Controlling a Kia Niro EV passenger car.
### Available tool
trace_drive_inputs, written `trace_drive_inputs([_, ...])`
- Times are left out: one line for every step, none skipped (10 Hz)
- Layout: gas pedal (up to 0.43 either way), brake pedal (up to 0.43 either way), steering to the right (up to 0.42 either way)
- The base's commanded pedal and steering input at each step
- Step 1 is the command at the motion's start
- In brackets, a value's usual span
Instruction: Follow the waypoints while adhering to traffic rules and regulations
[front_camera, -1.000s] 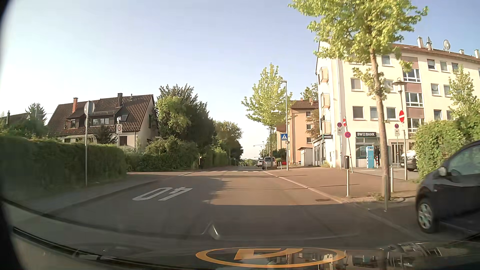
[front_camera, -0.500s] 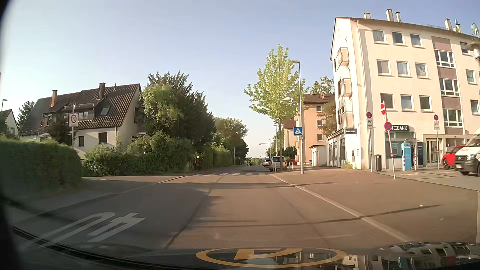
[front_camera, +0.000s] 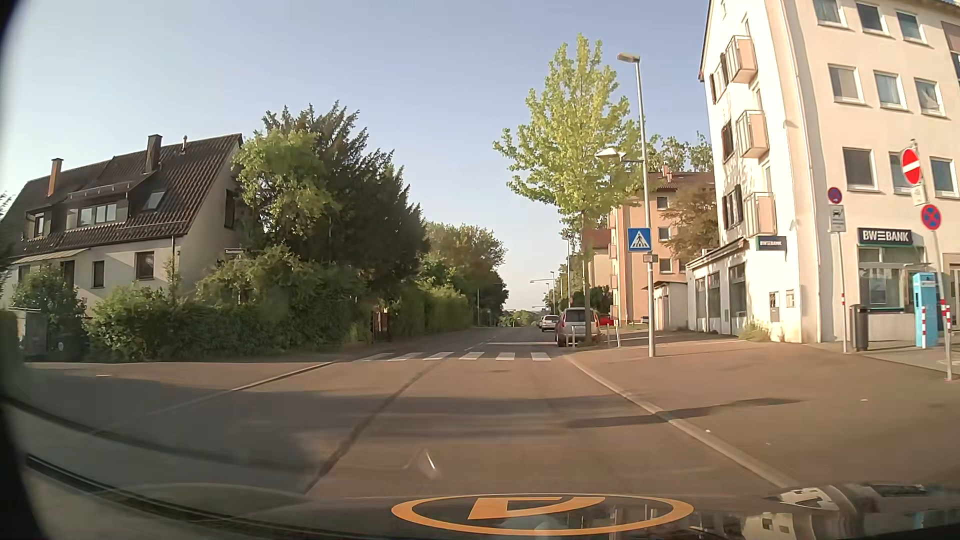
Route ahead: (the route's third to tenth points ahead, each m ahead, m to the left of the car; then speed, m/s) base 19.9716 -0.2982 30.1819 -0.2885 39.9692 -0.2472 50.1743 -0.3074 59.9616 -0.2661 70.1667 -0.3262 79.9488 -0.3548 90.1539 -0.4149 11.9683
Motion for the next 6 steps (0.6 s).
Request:
trace_drive_inputs([0.138,0.0,-0.016])
trace_drive_inputs([0.138,0.0,-0.015])
trace_drive_inputs([0.138,0.0,-0.013])
trace_drive_inputs([0.138,0.0,-0.009])
trace_drive_inputs([0.138,0.0,-0.006])
trace_drive_inputs([0.13,0.0,-0.005])
